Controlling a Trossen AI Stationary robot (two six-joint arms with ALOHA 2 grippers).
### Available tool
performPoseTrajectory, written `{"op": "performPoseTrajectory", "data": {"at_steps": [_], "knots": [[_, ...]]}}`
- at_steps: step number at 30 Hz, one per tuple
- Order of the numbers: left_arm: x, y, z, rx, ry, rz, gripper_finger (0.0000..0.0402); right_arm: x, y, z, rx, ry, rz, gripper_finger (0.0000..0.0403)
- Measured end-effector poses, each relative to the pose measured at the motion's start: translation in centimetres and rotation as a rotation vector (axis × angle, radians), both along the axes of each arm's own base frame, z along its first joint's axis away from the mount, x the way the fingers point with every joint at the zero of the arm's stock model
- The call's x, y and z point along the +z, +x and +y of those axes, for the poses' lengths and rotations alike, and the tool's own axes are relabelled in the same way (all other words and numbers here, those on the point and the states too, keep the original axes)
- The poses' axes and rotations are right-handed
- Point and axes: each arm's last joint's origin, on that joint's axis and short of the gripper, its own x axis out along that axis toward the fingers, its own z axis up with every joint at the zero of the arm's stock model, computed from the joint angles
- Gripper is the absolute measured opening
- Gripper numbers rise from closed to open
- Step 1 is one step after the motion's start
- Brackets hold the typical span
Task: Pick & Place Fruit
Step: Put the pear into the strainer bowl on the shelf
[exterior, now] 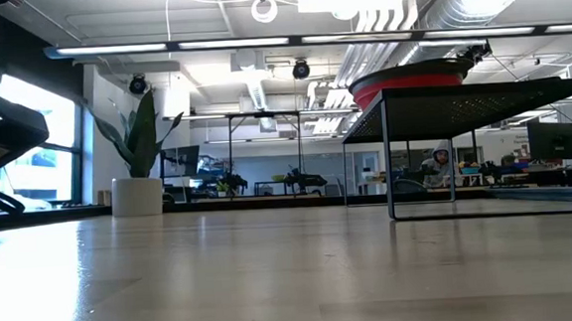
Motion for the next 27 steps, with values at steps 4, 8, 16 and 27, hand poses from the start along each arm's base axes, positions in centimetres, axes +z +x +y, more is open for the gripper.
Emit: {"op": "performPoseTrajectory", "data": {"at_steps": [4,8,16,27], "knots": [[0.0,0.0,0.0,0.0,-0.001,-0.001,0.017,0.0,0.0,0.0,0.0,0.0,0.0,0.0003],[0.0,0.0,0.0,0.0,-0.003,-0.002,0.0166,0.0,0.0,0.0,0.0,0.0,0.0,0.0003],[0.0,0.0,-0.1,-0.002,-0.007,-0.003,0.0165,0.0,0.0,0.0,0.0,0.0,0.0,0.0003],[3.3,0.1,1.3,0.008,-0.053,-0.033,0.0165,0.0,-0.1,0.1,0.011,0.001,0.0,0.0003]]}}
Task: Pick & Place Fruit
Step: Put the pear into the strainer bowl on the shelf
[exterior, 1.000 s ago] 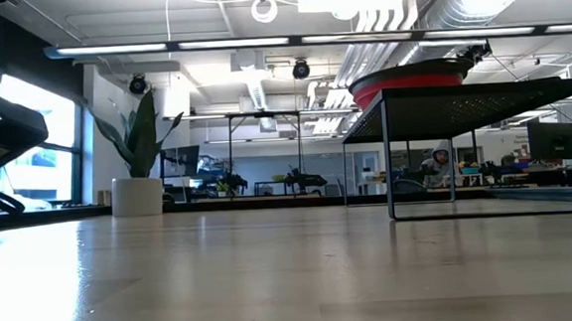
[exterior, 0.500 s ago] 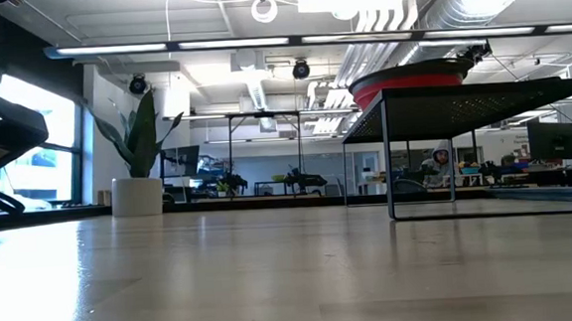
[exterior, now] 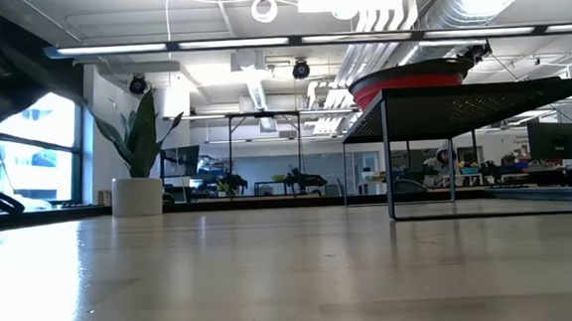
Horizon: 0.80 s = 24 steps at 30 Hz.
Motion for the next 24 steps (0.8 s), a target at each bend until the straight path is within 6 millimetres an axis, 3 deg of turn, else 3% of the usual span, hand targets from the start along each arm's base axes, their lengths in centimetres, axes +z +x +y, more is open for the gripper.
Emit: {"op": "performPoseTrajectory", "data": {"at_steps": [8,17,24], "knots": [[4.5,0.8,3.3,0.048,-0.039,-0.105,0.0165,0.0,0.0,0.2,0.065,-0.014,-0.001,0.0003],[9.5,3.0,10.2,0.213,-0.088,-0.292,0.0165,1.2,-0.6,-0.3,0.092,-0.2,-0.085,0.0003],[12.0,5.1,15.7,0.398,-0.142,-0.472,0.0165,1.7,-0.6,-1.3,-0.09,-0.481,-0.123,0.0003]]}}
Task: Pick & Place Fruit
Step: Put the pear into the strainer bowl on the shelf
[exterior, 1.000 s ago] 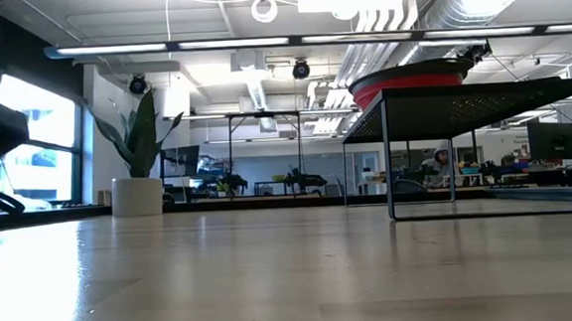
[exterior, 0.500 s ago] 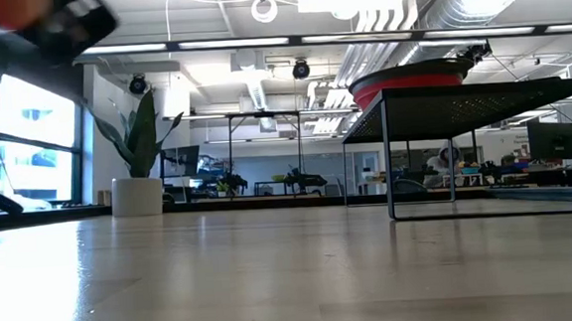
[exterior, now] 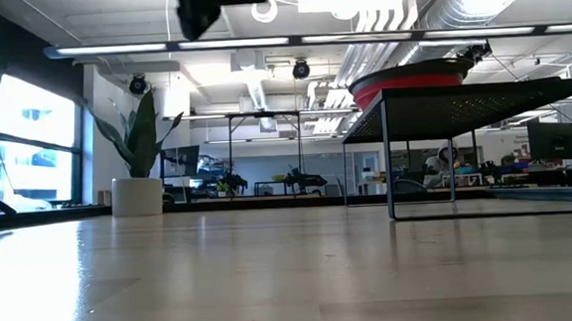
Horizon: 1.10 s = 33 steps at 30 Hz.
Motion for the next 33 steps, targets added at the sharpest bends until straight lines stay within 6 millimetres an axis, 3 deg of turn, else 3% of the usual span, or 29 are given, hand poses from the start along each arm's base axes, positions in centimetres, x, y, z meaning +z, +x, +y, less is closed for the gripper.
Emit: {"op": "performPoseTrajectory", "data": {"at_steps": [8,16,19,28,33], "knots": [[1.1,1.5,5.0,0.167,-0.019,-0.122,0.0165,0.0,1.9,-2.6,-0.236,-0.164,0.004,0.0003],[1.9,1.8,5.6,0.168,0.012,-0.21,0.0165,-0.1,3.3,-4.7,-0.324,-0.172,0.017,0.0012],[2.0,1.8,5.6,0.167,0.011,-0.218,0.0165,-0.2,3.7,-5.2,-0.317,-0.178,0.025,0.0041],[1.9,1.8,5.6,0.17,0.016,-0.207,0.0165,-1.2,5.7,-6.9,-0.258,-0.103,0.049,0.0185],[1.9,1.8,5.7,0.166,0.039,-0.208,0.0165,-1.8,7.0,-8.7,-0.318,-0.115,0.069,0.0208]]}}
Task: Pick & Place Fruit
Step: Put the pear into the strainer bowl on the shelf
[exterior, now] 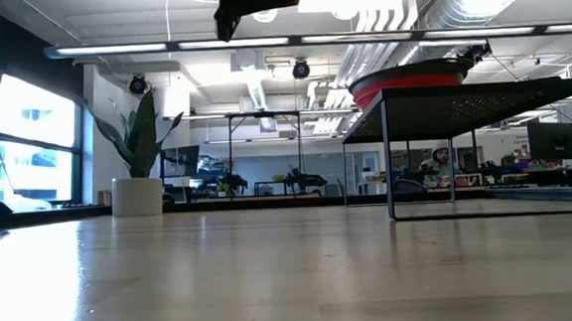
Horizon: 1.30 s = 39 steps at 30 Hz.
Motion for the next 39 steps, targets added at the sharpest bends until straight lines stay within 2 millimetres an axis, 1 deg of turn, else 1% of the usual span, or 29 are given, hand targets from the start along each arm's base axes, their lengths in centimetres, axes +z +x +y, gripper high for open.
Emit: {"op": "performPoseTrajectory", "data": {"at_steps": [2,7,12,20,31,39], "knots": [[0.0,0.0,0.0,0.0,0.001,0.0,0.0165,0.1,0.3,-0.7,-0.006,0.003,-0.004,0.0205],[0.0,0.0,0.0,0.0,0.001,0.0,0.0165,0.0,0.9,-2.2,0.041,0.016,0.0,0.0188],[0.0,0.0,0.0,0.0,0.011,0.001,0.0165,-0.1,1.3,-3.0,0.127,0.029,0.019,0.0178],[0.0,0.0,0.0,0.001,0.024,0.002,0.0165,-0.1,1.4,-3.6,0.12,0.027,0.017,0.016],[0.0,0.0,0.0,0.001,0.024,0.002,0.0165,-0.1,1.4,-3.5,0.121,0.028,0.016,0.0079],[0.0,0.0,0.0,0.001,0.024,0.002,0.0165,-0.1,1.4,-3.5,0.122,0.031,0.016,0.0043]]}}
